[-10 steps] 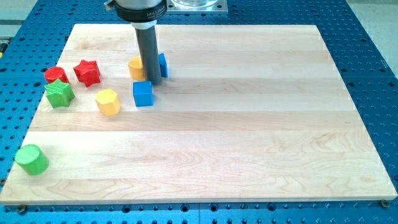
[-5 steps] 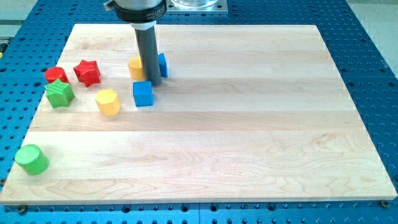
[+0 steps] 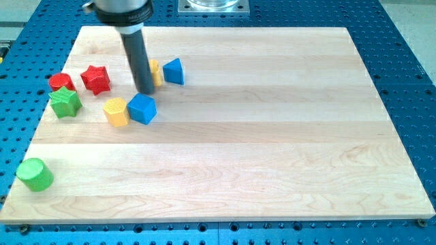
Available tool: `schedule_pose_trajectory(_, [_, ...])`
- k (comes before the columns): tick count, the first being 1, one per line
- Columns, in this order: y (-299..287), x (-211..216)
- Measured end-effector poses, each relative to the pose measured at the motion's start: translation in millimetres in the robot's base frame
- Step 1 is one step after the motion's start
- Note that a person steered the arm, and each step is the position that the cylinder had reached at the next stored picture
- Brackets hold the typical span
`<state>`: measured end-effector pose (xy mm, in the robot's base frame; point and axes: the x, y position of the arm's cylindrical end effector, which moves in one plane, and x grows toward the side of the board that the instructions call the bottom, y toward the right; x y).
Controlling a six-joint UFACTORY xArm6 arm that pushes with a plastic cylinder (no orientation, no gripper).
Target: Separate the triangle from the group of blocks
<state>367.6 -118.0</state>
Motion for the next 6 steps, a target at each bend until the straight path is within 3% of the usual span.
schedule_pose_trajectory(1, [82.5, -2.9])
schedule_pose_trajectory(2, [96.9, 11.9])
schedule_pose_trajectory(6, [82.7, 29.6])
